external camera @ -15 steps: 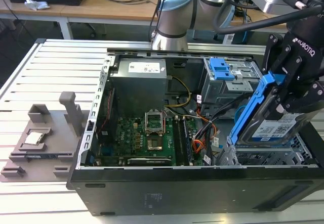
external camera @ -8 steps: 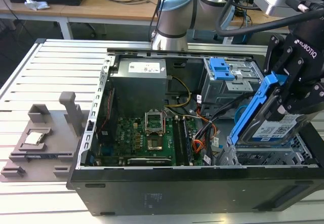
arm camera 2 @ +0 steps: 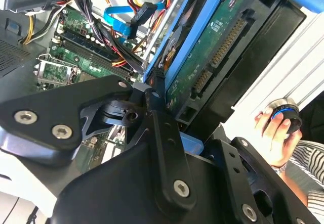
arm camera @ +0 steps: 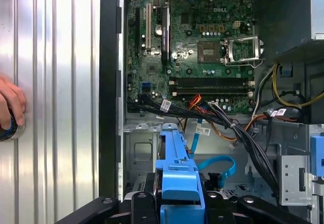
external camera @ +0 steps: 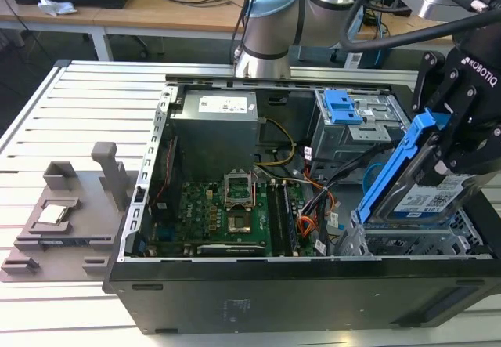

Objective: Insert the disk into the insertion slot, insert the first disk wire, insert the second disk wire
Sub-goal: 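Insert the disk into the insertion slot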

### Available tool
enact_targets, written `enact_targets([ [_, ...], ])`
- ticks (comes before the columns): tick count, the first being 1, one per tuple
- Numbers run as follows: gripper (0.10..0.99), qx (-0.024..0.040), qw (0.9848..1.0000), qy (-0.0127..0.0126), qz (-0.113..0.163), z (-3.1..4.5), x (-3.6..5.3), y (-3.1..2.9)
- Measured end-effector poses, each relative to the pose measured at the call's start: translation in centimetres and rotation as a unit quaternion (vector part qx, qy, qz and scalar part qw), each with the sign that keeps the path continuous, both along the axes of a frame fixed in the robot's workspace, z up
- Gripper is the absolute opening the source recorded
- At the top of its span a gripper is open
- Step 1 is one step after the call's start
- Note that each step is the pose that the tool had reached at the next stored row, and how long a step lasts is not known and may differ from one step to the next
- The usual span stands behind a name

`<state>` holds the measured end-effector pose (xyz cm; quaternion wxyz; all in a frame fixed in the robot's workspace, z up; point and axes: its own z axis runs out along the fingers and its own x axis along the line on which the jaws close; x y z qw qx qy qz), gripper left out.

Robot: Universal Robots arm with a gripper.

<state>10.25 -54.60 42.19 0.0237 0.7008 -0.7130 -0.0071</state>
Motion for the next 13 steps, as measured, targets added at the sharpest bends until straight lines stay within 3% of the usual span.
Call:
enact_targets([
  [6, 0.365, 0.0001, 1.0, 0.006, 0.0, -0.7, 0.14, 0.0],
  [9, 0.365, 0.0003, 1.0, 0.0062, 0.0, -0.77, 0.17, 0.0],
  [13, 0.365, 0.0005, 1.0, 0.0062, 0.0, 0.37, 0.17, 0.0],
])
